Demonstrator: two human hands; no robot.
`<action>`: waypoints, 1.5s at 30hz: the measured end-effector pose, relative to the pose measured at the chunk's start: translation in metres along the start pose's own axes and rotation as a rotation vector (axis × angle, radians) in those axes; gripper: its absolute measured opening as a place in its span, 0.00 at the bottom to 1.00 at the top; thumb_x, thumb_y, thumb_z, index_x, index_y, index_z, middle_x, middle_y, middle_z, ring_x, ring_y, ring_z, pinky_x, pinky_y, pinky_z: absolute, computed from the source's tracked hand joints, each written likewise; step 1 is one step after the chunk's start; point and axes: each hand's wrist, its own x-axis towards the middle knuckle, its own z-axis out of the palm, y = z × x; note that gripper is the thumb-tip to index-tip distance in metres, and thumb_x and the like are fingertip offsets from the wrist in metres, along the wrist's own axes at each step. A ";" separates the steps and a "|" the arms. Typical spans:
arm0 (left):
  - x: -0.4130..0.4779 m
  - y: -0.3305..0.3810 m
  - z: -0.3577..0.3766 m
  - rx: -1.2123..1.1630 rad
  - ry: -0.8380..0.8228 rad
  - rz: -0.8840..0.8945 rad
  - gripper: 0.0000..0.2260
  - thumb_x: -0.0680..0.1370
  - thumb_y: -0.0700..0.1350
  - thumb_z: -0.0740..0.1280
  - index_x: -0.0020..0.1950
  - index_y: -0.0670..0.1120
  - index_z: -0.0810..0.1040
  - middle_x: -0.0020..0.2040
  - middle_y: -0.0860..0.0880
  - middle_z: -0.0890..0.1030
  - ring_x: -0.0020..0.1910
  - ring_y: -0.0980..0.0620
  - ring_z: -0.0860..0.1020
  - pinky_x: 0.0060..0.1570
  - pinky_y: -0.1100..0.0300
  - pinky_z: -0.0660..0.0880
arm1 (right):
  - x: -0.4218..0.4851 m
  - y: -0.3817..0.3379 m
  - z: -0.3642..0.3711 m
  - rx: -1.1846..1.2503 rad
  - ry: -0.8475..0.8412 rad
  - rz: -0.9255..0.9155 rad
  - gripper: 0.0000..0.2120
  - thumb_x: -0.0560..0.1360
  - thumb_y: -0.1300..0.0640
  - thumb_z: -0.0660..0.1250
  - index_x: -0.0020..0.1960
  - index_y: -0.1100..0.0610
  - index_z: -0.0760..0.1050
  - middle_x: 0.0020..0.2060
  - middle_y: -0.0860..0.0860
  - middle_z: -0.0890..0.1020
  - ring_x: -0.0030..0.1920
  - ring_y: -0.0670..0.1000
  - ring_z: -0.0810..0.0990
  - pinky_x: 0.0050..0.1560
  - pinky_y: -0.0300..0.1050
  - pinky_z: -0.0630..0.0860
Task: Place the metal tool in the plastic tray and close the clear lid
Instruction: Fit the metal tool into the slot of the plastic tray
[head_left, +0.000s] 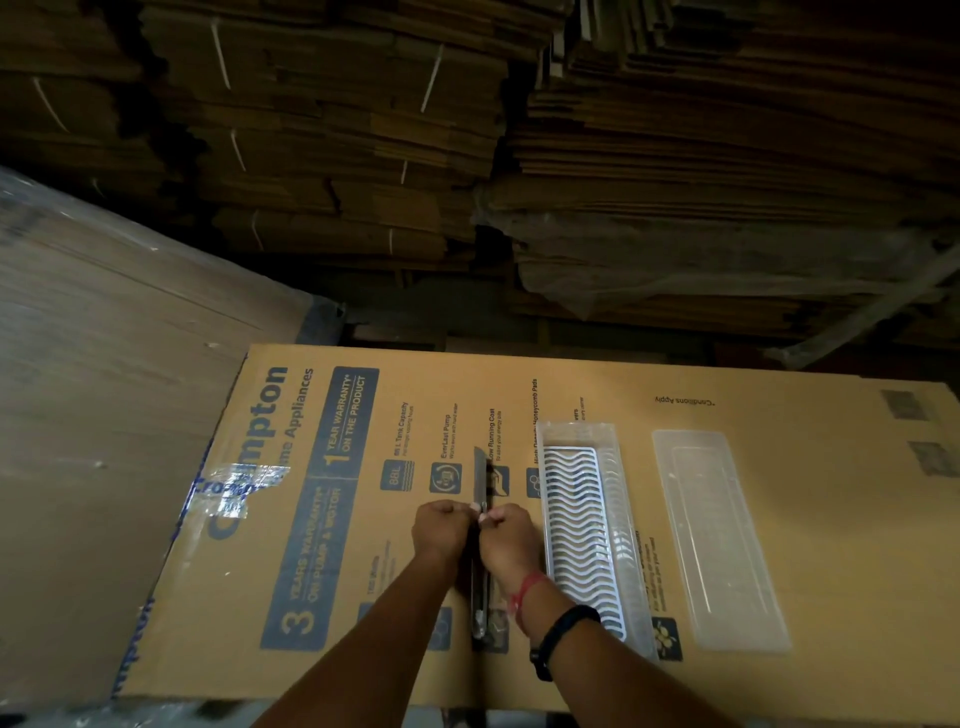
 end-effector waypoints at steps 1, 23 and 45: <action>-0.001 0.003 -0.001 -0.026 0.009 -0.004 0.09 0.70 0.41 0.73 0.29 0.43 0.82 0.36 0.38 0.85 0.41 0.40 0.84 0.47 0.45 0.81 | -0.001 -0.002 -0.002 0.012 -0.008 -0.009 0.10 0.76 0.54 0.63 0.35 0.52 0.74 0.42 0.55 0.82 0.44 0.58 0.79 0.44 0.48 0.76; -0.046 0.071 0.043 -0.251 -0.021 0.132 0.08 0.72 0.36 0.72 0.34 0.38 0.78 0.26 0.43 0.74 0.26 0.48 0.72 0.29 0.60 0.72 | -0.025 -0.020 -0.070 0.382 0.061 -0.125 0.12 0.78 0.59 0.63 0.37 0.60 0.74 0.28 0.51 0.73 0.29 0.48 0.71 0.28 0.38 0.66; -0.088 0.082 0.080 -0.256 -0.129 0.179 0.07 0.74 0.41 0.71 0.41 0.37 0.82 0.37 0.41 0.83 0.33 0.46 0.80 0.31 0.58 0.78 | -0.062 0.007 -0.150 0.779 -0.184 -0.092 0.32 0.67 0.82 0.58 0.67 0.62 0.72 0.56 0.52 0.80 0.57 0.54 0.80 0.37 0.42 0.77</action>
